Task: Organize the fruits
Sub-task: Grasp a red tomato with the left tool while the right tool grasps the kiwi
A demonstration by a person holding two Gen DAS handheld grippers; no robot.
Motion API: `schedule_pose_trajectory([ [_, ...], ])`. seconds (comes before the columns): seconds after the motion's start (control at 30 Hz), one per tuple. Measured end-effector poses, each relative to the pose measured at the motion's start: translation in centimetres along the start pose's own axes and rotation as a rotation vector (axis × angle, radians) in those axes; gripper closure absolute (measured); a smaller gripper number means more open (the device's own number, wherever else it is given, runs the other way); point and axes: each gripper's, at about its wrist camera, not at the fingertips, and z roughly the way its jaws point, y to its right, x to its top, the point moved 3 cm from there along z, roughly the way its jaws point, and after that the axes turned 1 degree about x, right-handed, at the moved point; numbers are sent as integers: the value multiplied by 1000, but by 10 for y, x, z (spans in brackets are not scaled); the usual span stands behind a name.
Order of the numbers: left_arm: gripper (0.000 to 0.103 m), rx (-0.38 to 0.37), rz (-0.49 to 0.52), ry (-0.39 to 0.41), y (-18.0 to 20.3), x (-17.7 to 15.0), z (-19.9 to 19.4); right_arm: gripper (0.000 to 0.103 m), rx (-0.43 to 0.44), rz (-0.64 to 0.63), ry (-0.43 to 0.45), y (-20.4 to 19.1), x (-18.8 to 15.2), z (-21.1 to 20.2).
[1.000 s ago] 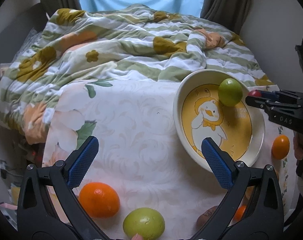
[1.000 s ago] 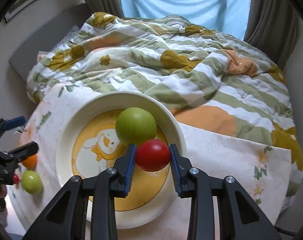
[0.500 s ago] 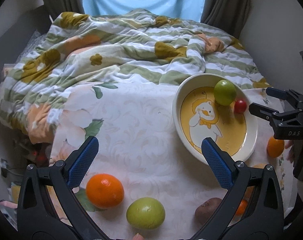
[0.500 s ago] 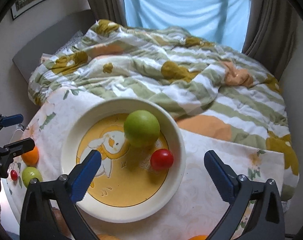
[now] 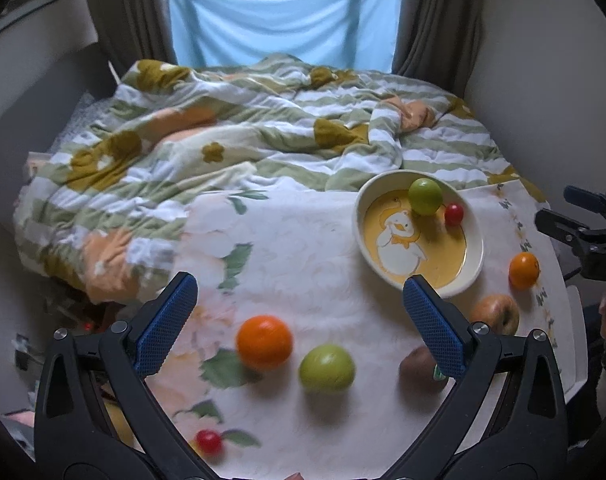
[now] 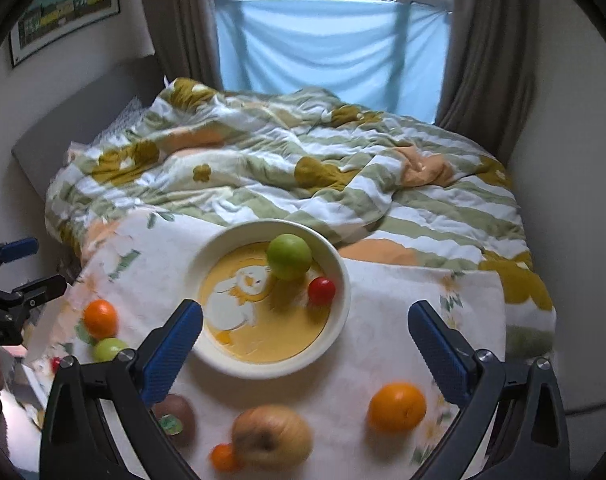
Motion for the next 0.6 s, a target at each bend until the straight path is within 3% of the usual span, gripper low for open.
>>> schedule_pose_trajectory([
  [0.23,0,-20,-31,15,-41,-35,-42,0,-23,30,-4,-45,-31,-38],
  [0.6,0,-41,-13,13,-91,-96,-54,0,-73,119,39,-101,-88,-50],
])
